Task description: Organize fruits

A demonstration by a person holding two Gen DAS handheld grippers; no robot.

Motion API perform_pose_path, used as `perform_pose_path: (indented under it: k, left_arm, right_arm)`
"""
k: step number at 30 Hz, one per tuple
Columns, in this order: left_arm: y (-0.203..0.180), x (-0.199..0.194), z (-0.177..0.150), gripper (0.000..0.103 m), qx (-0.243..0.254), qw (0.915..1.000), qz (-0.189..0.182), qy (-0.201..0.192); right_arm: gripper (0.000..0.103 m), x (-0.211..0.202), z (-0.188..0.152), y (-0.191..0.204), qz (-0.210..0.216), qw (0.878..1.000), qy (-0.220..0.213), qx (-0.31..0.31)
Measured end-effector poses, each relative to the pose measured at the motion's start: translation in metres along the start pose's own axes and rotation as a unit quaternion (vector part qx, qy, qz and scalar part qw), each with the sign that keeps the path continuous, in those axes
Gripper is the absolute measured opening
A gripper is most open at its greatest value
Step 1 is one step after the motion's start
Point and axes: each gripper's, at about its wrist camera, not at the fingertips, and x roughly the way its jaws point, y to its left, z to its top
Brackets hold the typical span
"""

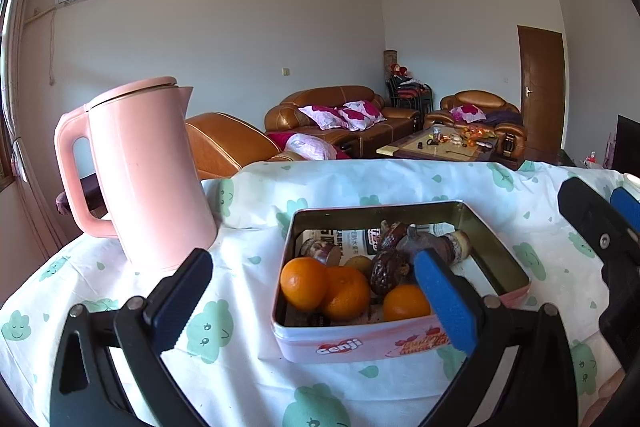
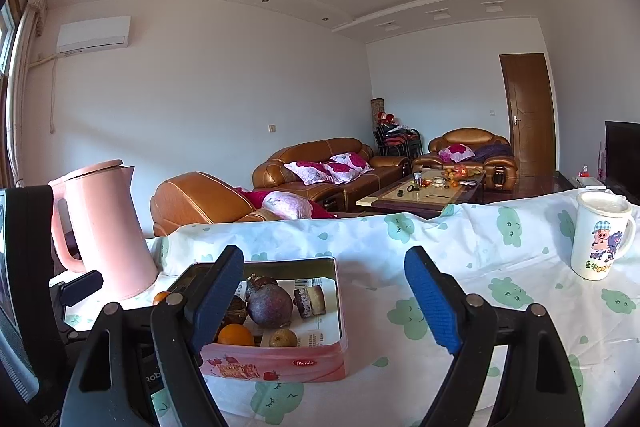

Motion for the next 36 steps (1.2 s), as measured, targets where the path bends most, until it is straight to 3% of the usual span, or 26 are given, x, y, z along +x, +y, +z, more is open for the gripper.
perform_pose_path:
  k: [32, 36]
  left_arm:
    - [0.006, -0.016, -0.006, 0.103, -0.008, 0.9999, 0.003, -0.007]
    - [0.008, -0.011, -0.007, 0.103, -0.012, 0.9999, 0.005, 0.011]
  right_arm:
    - [0.085, -0.014, -0.002, 0.006, 0.001, 1.0, -0.009, -0.006]
    - [0.085, -0.014, -0.002, 0.006, 0.001, 1.0, -0.009, -0.006]
